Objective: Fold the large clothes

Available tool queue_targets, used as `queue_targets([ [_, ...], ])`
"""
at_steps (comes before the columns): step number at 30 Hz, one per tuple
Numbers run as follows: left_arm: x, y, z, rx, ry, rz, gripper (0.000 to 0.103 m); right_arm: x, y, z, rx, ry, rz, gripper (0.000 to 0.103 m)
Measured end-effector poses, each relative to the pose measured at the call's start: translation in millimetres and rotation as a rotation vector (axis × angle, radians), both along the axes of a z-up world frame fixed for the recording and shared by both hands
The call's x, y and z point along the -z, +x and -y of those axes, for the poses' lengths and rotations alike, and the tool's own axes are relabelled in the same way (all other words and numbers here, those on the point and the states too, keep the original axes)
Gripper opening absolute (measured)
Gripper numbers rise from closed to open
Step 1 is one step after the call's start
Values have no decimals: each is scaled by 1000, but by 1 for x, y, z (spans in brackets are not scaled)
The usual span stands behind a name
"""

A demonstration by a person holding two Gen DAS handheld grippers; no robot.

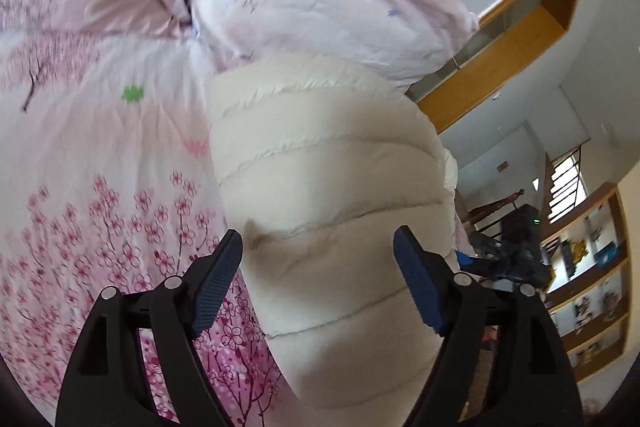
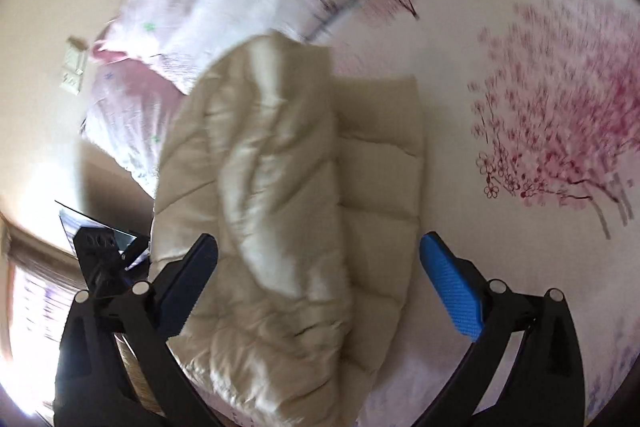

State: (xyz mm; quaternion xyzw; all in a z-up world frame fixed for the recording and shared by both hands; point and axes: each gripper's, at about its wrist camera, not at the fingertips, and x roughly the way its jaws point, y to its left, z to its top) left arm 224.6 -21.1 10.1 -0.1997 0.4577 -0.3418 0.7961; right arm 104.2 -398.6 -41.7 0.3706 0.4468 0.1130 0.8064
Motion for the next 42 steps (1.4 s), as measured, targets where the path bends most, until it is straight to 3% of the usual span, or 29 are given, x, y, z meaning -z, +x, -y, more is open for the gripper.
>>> queue_targets([
  [7, 12, 11, 13, 32, -18, -60, 87, 29, 30, -3, -94, 140, -55, 101],
  [14, 23, 20, 21, 52, -36, -95, 90, 27, 55, -30, -226, 143, -49, 101],
  [18, 31, 23, 16, 56, -77, -123, 90, 26, 67, -55, -328, 148, -46, 101],
  [22, 41, 23, 10, 55, -126, -166, 90, 23, 70, -69, -361, 149, -25, 100],
  [23, 44, 23, 10, 56, -139, -176, 90, 23, 68, -72, -369, 160, -17, 97],
  [25, 48, 22, 11, 58, -163, -192, 88, 26, 67, -77, -380, 224, -15, 78],
  [26, 49, 20, 10, 56, -171, -189, 85, 29, 65, -78, -383, 262, -15, 73],
  [28, 47, 17, 8, 50, -181, -177, 77, 30, 62, -82, -385, 307, 3, 54],
  [31, 41, 13, -1, 45, -213, -154, 58, 23, 55, -87, -369, 334, 42, 37],
  [35, 22, 5, -18, 37, -233, -87, 48, -3, 48, -103, -388, 306, 93, 27],
  [42, -15, 1, -66, -57, -253, 28, 48, -54, 67, -155, -483, 265, 214, 26],
])
